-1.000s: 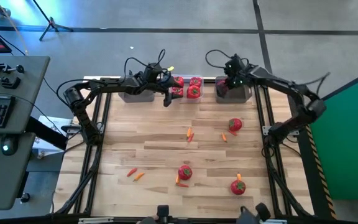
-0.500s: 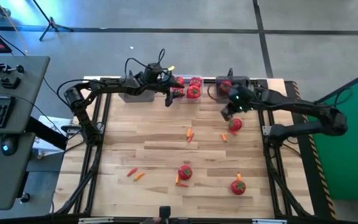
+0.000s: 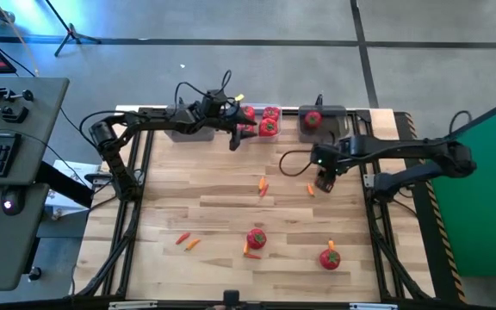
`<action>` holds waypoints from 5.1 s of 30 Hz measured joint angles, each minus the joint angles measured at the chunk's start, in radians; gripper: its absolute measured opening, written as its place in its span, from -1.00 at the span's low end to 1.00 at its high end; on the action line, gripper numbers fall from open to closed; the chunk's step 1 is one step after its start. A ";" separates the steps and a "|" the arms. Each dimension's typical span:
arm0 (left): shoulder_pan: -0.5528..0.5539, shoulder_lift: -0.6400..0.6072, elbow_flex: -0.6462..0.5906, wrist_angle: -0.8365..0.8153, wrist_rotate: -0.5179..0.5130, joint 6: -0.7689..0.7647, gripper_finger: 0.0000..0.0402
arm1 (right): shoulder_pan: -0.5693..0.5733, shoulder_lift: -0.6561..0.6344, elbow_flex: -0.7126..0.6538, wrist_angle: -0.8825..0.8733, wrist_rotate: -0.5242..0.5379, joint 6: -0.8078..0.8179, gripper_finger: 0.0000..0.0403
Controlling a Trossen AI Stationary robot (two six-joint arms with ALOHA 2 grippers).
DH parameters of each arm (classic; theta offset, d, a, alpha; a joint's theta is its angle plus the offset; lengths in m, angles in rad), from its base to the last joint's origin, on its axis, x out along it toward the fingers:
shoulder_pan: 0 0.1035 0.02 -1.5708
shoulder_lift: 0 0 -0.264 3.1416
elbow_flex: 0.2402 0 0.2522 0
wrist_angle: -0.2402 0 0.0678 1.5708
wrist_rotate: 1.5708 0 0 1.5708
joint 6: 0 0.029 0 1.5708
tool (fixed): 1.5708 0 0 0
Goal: Sort produce into baskets
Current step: Put the red tomato into the right black bin
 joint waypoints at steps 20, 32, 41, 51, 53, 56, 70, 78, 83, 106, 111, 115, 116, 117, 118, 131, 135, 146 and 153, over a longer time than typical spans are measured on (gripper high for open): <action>-0.017 0.001 0.000 -0.032 -0.005 0.019 -0.04 | -0.061 0.301 0.000 0.001 0.114 -0.359 0.64; -0.017 0.001 0.000 -0.033 -0.005 0.017 -0.04 | -0.119 0.352 -0.001 0.028 0.055 -0.401 0.44; -0.016 0.001 -0.001 -0.108 -0.003 0.000 -0.04 | -0.140 0.258 0.050 0.087 -0.003 -0.345 0.17; -0.007 0.001 -0.001 -0.044 -0.002 0.007 -0.04 | -0.463 0.180 0.215 0.172 0.118 -0.197 0.17; -0.007 0.001 -0.001 -0.041 -0.003 0.007 -0.04 | -0.546 0.194 0.218 0.217 0.116 -0.198 0.17; -0.007 0.001 -0.001 -0.046 -0.006 0.008 -0.04 | -0.646 0.228 0.205 0.242 0.102 -0.196 0.16; -0.007 0.001 -0.001 -0.054 -0.008 0.002 -0.04 | -0.813 0.395 0.201 0.325 0.119 -0.177 0.16; -0.007 0.001 -0.001 -0.053 -0.008 0.000 -0.04 | -0.835 0.455 0.201 0.398 0.140 -0.185 0.16; -0.007 0.001 -0.001 -0.055 -0.008 0.000 -0.04 | -0.838 0.481 0.201 0.404 0.142 -0.197 0.20; -0.009 0.001 -0.001 -0.062 -0.006 0.000 -0.04 | -0.820 0.523 0.305 0.312 0.201 -0.252 0.72; -0.009 0.001 -0.001 -0.077 -0.008 0.007 -0.04 | -0.776 0.520 0.377 0.272 0.202 -0.303 0.68; -0.008 0.001 -0.001 -0.089 -0.001 0.018 -0.05 | -0.688 0.473 0.320 0.397 0.203 -0.293 0.35; -0.008 0.001 -0.001 -0.089 -0.001 0.023 -0.08 | -0.663 0.456 0.291 0.438 0.207 -0.288 0.20; -0.009 0.001 -0.001 -0.089 -0.001 0.028 -0.11 | -0.640 0.439 0.263 0.476 0.213 -0.280 0.03; -0.010 0.001 -0.001 -0.088 -0.001 0.033 -0.14 | -0.617 0.420 0.234 0.514 0.217 -0.275 -0.16; -0.022 0.001 -0.001 0.017 0.058 0.017 -0.73 | -0.367 0.153 -0.114 0.910 0.236 -0.191 -0.92; -0.040 0.001 -0.001 0.073 0.059 -0.011 -0.92 | -0.277 0.061 -0.208 0.949 0.280 -0.176 -0.97; -0.145 0.033 -0.008 0.198 -0.009 -0.047 -1.00 | -0.039 -0.159 -0.256 0.713 0.112 0.015 -0.98; -0.191 0.033 -0.185 0.531 -0.062 -0.154 -1.00 | 0.192 -0.200 -0.196 0.439 0.060 0.232 -0.86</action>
